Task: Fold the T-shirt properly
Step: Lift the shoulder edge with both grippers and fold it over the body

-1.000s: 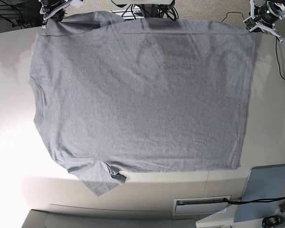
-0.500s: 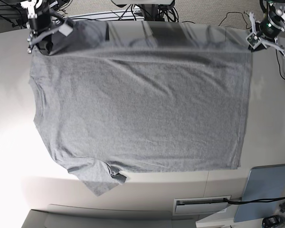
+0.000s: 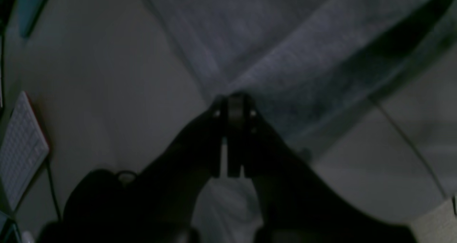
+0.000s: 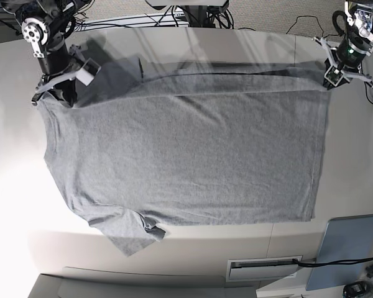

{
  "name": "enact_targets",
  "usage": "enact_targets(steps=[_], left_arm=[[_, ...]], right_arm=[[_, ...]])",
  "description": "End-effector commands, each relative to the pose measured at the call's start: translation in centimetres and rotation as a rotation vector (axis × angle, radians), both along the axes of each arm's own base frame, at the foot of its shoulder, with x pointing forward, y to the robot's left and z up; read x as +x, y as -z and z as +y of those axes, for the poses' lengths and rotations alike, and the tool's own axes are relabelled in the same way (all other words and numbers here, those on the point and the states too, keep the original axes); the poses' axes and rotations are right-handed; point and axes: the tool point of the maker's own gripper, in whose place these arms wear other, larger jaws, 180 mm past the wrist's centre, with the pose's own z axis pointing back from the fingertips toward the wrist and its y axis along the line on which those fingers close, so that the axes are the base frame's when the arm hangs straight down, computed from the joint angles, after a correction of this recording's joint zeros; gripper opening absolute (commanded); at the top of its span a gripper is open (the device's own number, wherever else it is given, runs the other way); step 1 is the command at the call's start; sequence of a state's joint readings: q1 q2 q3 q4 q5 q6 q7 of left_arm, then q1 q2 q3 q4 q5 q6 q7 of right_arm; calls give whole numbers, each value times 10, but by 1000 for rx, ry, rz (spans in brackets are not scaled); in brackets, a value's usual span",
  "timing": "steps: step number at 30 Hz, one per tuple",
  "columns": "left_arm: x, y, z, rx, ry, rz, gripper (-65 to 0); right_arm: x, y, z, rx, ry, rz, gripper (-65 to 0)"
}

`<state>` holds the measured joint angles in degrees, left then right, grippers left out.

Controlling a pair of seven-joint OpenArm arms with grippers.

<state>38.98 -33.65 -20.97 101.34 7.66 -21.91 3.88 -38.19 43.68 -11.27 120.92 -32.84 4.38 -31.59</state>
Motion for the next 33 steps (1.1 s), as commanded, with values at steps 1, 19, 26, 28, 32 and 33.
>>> enact_targets(steps=[1, 19, 26, 28, 32, 33], left_arm=[[8, -9, 1, 0, 8, -33, -650], [44, 2, -5, -55, -18, -60, -650], [62, 7, -15, -61, -3, -52, -650], [69, 2, -15, -60, -4, -70, -650], [75, -2, -15, -56, -6, -84, -650], [76, -2, -15, -57, -6, -85, -650]], right_arm=[[7, -7, 3, 9, -17, -34, -650], [52, 20, 6, 32, 14, -56, -650], [56, 28, -4, 25, 41, -38, -650], [55, 28, -5, 23, 44, -37, -650], [56, 28, -6, 21, 47, -38, -650], [56, 28, -6, 20, 47, -38, -650]])
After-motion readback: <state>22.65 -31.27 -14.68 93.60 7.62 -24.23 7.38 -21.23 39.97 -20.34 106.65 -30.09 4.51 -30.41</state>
